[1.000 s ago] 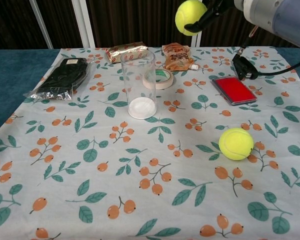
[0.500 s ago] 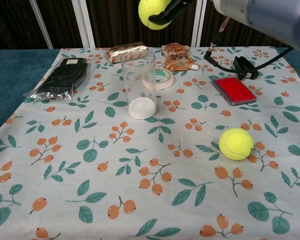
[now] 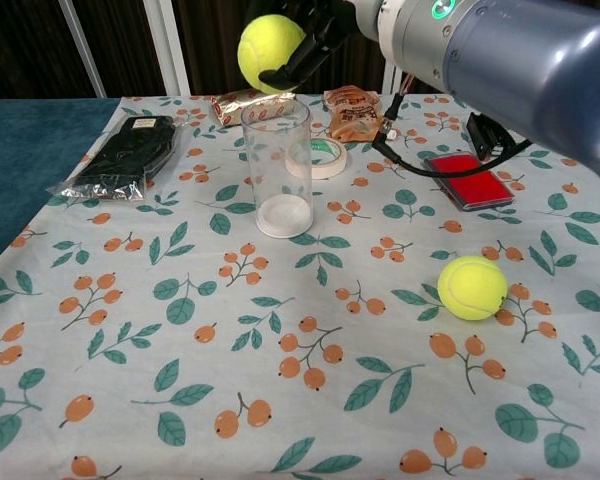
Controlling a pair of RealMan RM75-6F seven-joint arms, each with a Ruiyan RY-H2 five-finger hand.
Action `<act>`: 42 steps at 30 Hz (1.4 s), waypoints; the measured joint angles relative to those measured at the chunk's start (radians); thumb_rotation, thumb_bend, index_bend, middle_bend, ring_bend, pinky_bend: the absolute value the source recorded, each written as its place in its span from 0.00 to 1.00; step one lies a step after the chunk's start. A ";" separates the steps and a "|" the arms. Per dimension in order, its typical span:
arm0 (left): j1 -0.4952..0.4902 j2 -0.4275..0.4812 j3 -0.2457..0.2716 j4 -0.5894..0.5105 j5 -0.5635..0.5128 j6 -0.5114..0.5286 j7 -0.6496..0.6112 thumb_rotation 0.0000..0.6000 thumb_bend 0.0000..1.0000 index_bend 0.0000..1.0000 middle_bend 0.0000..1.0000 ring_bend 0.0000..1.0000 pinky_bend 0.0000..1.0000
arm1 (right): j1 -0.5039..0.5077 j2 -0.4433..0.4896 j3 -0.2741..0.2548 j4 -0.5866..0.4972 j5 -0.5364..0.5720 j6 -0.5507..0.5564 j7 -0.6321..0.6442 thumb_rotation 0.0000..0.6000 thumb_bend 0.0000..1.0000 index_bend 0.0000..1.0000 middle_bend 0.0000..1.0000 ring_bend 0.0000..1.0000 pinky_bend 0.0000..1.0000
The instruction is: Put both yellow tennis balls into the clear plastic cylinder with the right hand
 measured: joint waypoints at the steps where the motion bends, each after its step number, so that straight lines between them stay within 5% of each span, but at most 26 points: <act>1: 0.000 0.000 0.000 0.001 0.000 0.000 -0.002 1.00 0.01 0.08 0.00 0.00 0.01 | 0.002 -0.004 -0.002 0.004 0.004 0.000 -0.001 1.00 0.46 0.38 0.32 0.50 0.00; 16: -0.010 0.004 0.002 0.005 -0.009 -0.031 -0.022 1.00 0.01 0.08 0.00 0.00 0.01 | 0.033 -0.051 -0.005 0.066 0.064 -0.009 -0.010 1.00 0.46 0.38 0.30 0.41 0.00; 26: -0.006 0.008 0.001 0.002 -0.008 -0.020 -0.026 1.00 0.01 0.08 0.00 0.00 0.01 | 0.043 -0.032 0.000 0.068 0.138 -0.050 -0.019 1.00 0.21 0.23 0.08 0.17 0.00; 42: -0.004 0.002 0.002 0.000 -0.010 -0.015 -0.004 1.00 0.01 0.08 0.00 0.00 0.01 | 0.007 0.080 0.008 -0.049 0.143 -0.018 -0.012 1.00 0.19 0.21 0.07 0.17 0.00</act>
